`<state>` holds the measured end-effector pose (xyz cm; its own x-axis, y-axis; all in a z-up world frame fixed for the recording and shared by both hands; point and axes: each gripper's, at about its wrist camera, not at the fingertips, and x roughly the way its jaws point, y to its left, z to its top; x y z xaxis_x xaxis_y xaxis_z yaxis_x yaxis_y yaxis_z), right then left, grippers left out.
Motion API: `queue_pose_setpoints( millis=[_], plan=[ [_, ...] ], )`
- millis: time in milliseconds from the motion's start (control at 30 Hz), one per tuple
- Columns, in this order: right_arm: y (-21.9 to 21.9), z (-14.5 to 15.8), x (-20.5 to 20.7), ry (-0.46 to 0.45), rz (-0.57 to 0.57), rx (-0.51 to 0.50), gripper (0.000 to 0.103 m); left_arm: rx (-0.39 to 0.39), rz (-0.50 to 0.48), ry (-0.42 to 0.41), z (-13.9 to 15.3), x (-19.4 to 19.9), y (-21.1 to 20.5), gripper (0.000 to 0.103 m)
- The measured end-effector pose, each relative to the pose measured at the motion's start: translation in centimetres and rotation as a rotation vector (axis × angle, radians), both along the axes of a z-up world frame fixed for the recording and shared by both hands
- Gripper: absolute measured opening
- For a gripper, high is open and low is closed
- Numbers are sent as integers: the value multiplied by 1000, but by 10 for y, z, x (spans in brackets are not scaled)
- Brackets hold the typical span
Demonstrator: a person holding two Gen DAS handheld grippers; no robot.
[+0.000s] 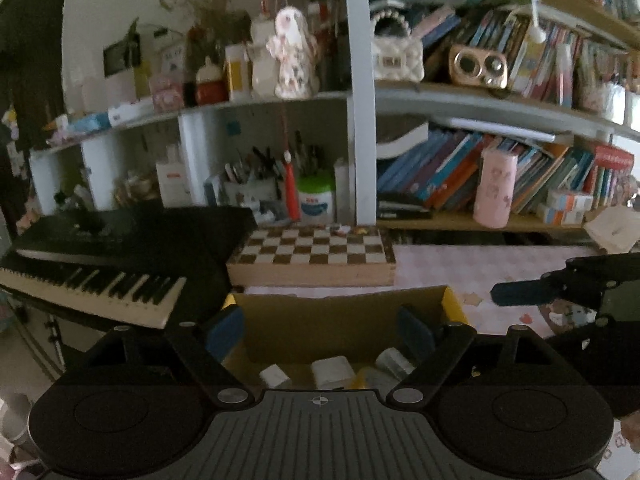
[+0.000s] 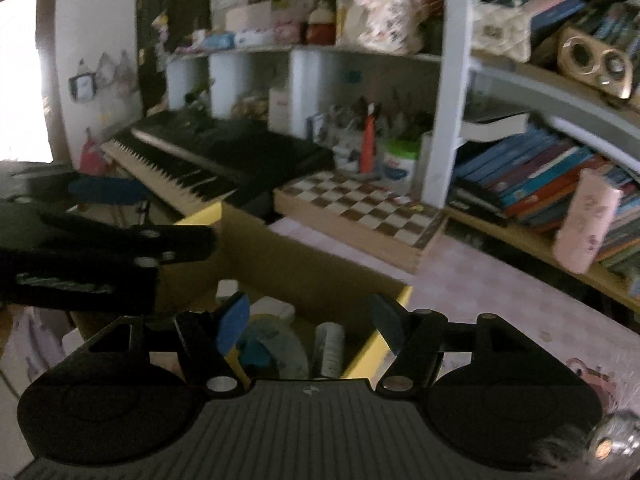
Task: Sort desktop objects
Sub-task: 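Withdraw both open tools up out of the yellow box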
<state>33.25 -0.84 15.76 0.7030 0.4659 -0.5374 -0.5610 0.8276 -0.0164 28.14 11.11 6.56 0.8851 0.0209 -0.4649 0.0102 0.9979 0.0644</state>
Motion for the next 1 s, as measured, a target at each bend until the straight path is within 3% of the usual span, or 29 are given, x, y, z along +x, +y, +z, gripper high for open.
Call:
queue_pose_setpoints(
  millis=[400,833,1000],
  plan=[
    [-27,15,-69,-91,-189,67,68,6,13,-85,6,-76,5,91],
    [-58,4,-151,-112,-356,102,68,0,48,-98,1,-144,10,92],
    [-67,-9,-180,-87,-394,87,68,-22,52,-67,-9,-162,4,92]
  ],
)
